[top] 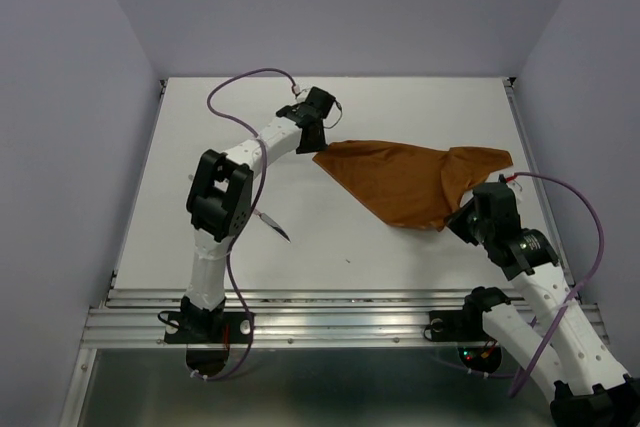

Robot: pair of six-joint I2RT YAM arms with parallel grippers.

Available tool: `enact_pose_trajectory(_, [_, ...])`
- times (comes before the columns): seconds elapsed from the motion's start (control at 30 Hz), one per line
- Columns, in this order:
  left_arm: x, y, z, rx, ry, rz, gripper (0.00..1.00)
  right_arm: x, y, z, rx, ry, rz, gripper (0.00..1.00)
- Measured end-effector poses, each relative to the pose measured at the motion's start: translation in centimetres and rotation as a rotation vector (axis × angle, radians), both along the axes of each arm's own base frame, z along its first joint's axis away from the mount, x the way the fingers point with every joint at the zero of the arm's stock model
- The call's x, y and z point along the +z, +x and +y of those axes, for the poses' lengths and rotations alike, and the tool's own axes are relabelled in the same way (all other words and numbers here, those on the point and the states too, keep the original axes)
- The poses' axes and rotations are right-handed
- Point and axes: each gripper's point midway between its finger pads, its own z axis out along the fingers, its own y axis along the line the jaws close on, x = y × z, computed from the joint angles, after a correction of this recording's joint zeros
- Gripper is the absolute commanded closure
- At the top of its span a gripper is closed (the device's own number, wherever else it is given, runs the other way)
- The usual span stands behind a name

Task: Fold the napkin into a case and place the utensils inside
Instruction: Move the crumpled napkin to the center of the board.

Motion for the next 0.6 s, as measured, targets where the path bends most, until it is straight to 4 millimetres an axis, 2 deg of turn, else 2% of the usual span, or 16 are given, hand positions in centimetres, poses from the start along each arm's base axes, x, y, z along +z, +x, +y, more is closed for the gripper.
enact_pose_trajectory(0.1, [-3.2,-1.1,0.2,-0.018,0.022,0.062,0.55,0.1,0.0,0.0,0.002,-0.001,-0.005,0.98])
enact_pose_trajectory(0.17, [-3.8,-1.4,0.1,-0.025,0.028,0.079,0.53,0.2,-0.1,0.0,0.002,0.001,-0.012,0.98])
enact_pose_trajectory(0.27, [-4.3,-0.7,-0.3,-0.027,0.030,0.081,0.50,0.2,-0.1,0.0,0.002,0.001,-0.011,0.98])
enact_pose_trajectory(0.33, [-4.9,-0.4,-0.5,-0.027,0.030,0.083,0.10,0.1,-0.1,0.0,0.003,0.001,-0.008,0.97])
enact_pose_trajectory(0.37, [-5.2,-0.4,-0.5,-0.027,0.032,0.088,0.02,0.1,-0.1,0.0,0.004,0.002,-0.009,0.97])
enact_pose_trajectory(0.53, [-6.8,-0.3,-0.5,-0.019,0.040,0.102,0.04,0.2,-0.1,0.0,0.005,0.003,-0.010,0.97])
enact_pose_trajectory(0.57, [-6.7,-0.2,-0.6,-0.017,0.038,0.099,0.05,0.2,-0.1,0.0,0.005,0.003,-0.010,0.97])
enact_pose_trajectory(0.6, [-6.7,0.0,-0.7,-0.016,0.037,0.097,0.11,0.2,-0.1,0.0,0.005,0.003,-0.010,0.97])
